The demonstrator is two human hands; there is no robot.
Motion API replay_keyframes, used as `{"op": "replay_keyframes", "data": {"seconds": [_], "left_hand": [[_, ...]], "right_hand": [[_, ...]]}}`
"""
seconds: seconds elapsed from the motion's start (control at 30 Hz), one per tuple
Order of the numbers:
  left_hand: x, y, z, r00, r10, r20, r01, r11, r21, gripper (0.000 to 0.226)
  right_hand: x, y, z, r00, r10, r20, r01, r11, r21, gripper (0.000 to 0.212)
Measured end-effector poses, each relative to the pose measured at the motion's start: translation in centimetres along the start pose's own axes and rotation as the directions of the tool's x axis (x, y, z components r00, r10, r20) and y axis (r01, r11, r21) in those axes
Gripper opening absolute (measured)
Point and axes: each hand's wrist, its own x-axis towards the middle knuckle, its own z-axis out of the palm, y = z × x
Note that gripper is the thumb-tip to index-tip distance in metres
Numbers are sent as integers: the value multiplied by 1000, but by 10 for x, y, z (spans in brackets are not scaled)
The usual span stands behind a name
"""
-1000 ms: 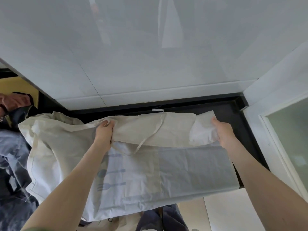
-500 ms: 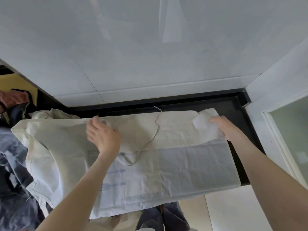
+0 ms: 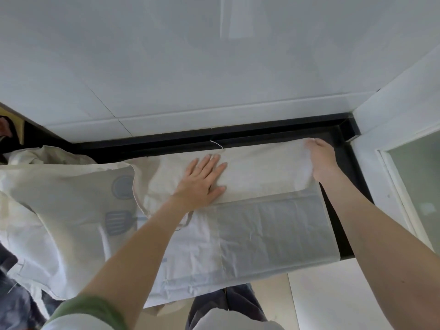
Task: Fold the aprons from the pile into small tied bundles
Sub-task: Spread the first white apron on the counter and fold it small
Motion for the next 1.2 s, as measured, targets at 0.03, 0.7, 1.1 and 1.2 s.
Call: {"op": "replay_keyframes", "data": {"seconds": [0.03,0.7,1.1,1.2], "left_hand": [[3,-2,0,999,-33,25,33,999,7,77],[-44,17,10,991,-125,-40,119,984,-130,57],[-108,52,12,815,-561,-142,415,738,-532,43],[-147,71,16,565,-816,-124,433,421,-797,19]], "right_hand": [[0,3,0,1000,-27,5,27,998,61,17],[-43,90,-14,863,-412,292,438,324,-838,49],[-112,116,-53,967,-193,-166,52,788,-614,48],[-131,133,-65,944,-35,-327,-127,878,-461,41]]}}
